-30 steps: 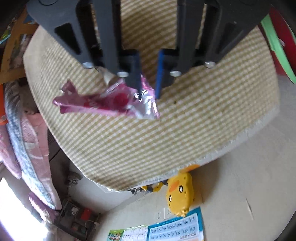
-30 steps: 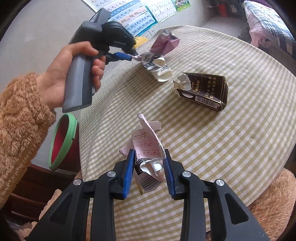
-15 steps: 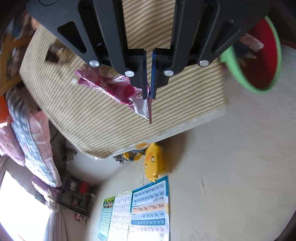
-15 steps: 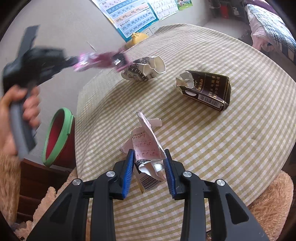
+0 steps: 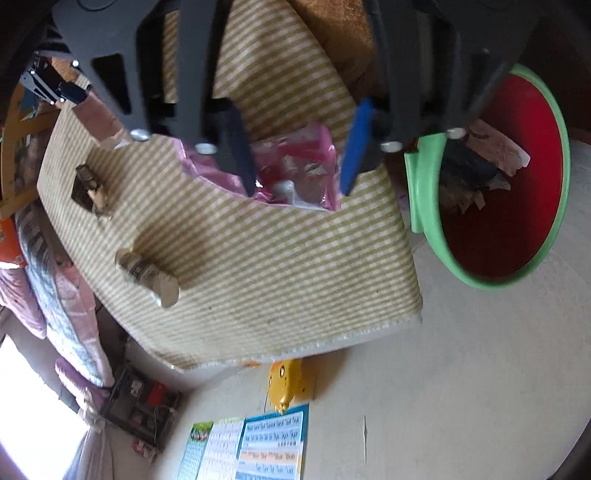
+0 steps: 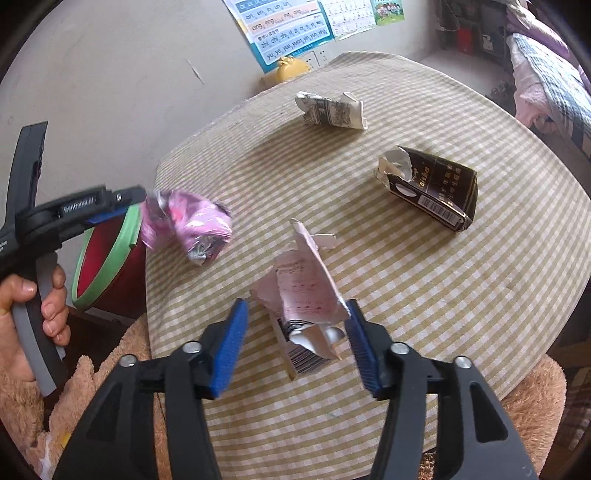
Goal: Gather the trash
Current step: 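Lift the pink foil wrapper with the left tool toward the bucket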
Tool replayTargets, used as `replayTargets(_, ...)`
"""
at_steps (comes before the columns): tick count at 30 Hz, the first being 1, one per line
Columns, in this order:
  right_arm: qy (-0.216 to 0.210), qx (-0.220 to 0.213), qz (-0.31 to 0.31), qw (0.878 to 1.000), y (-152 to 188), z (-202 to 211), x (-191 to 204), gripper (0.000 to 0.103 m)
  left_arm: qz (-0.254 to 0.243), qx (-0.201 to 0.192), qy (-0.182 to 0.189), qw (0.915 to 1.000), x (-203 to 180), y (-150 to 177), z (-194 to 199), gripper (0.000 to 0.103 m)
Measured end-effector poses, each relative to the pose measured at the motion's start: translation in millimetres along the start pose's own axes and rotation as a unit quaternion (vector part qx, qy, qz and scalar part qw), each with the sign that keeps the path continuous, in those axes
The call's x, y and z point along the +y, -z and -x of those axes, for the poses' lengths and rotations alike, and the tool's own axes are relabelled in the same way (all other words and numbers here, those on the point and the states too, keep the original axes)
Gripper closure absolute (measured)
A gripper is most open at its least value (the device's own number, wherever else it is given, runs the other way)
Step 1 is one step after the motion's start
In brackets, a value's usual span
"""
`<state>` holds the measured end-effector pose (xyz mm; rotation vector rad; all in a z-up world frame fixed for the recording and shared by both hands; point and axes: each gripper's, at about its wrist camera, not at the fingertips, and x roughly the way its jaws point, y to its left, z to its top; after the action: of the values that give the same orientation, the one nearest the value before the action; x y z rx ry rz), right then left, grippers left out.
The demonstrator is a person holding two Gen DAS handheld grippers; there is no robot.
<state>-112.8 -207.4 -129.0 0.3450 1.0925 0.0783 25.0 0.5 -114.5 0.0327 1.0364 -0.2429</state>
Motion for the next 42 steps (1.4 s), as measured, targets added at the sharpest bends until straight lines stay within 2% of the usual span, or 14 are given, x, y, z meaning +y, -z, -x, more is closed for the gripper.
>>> replayTargets(1, 0.001, 0.000, 0.000, 1.000, 0.3, -1.1, 2.4, 0.047, -0.001, 0.000, 0.000, 1.0000, -0.4, 1.4, -0.4, 0.051)
replayTargets(2, 0.002, 0.000, -0.001, 1.000, 0.2, -1.2, 2.4, 0.045, -0.001, 0.003, 0.000, 1.0000, -0.8, 2.0, -1.7, 0.041)
replayTargets(3, 0.003, -0.001, -0.003, 1.000, 0.2, -0.4, -0.2, 0.045, 0.002, 0.011, 0.005, 0.9999, -1.2, 3.7, -4.7, 0.039)
replayTargets(6, 0.006, -0.006, -0.011, 1.000, -0.9, 1.7, -5.1, 0.041, 0.014, 0.030, 0.021, 0.9992, -0.5, 7.0, -9.7, 0.035)
replayTargets(8, 0.008, -0.006, -0.017, 1.000, -2.3, 1.3, -7.5, 0.040, 0.039, 0.051, 0.055, 0.9964, -3.0, 8.6, -14.1, 0.034)
replayTargets(10, 0.007, -0.005, -0.023, 1.000, -2.8, 0.0, -10.0, 0.040, 0.049, 0.060, 0.070, 0.9946, -9.3, 11.4, -16.6, 0.030)
replayTargets(14, 0.004, -0.005, -0.025, 1.000, -3.6, 0.7, -11.7, 0.040, 0.021, 0.075, 0.062, 0.9950, -32.9, 12.5, -27.8, 0.029)
replayTargets(16, 0.003, -0.004, -0.027, 1.000, -3.9, -0.4, -11.7, 0.040, 0.003, 0.071, 0.045, 0.9965, -41.0, 11.1, -35.4, 0.030)
replayTargets(18, 0.001, -0.004, -0.029, 1.000, -2.3, 2.7, -14.8, 0.040, -0.003, 0.078, 0.045, 0.9959, -44.5, 10.0, -42.0, 0.052)
replayTargets(21, -0.001, -0.007, -0.035, 0.999, -1.9, 4.6, -17.5, 0.040, -0.008, 0.083, 0.050, 0.9952, -45.4, 11.9, -43.2, 0.069)
replayTargets(22, -0.002, -0.007, -0.039, 0.999, -1.3, 4.6, -18.1, 0.040, -0.013, 0.080, 0.046, 0.9957, -46.1, 12.5, -41.3, 0.072)
replayTargets(26, -0.009, -0.006, -0.047, 0.999, -1.5, 2.3, -22.5, 0.040, -0.022, 0.047, 0.032, 0.9981, -41.8, 13.1, -26.0, 0.076)
replayTargets(32, -0.015, -0.014, -0.059, 0.998, -7.1, 5.2, -26.5, 0.040, -0.028, 0.019, 0.016, 0.9993, -38.8, 5.6, -11.6, 0.076)
replayTargets(42, -0.012, -0.004, -0.042, 0.999, -15.0, -1.3, -21.0, 0.042, -0.055, -0.014, 0.001, 0.9984, -44.5, 0.5, 5.4, 0.077)
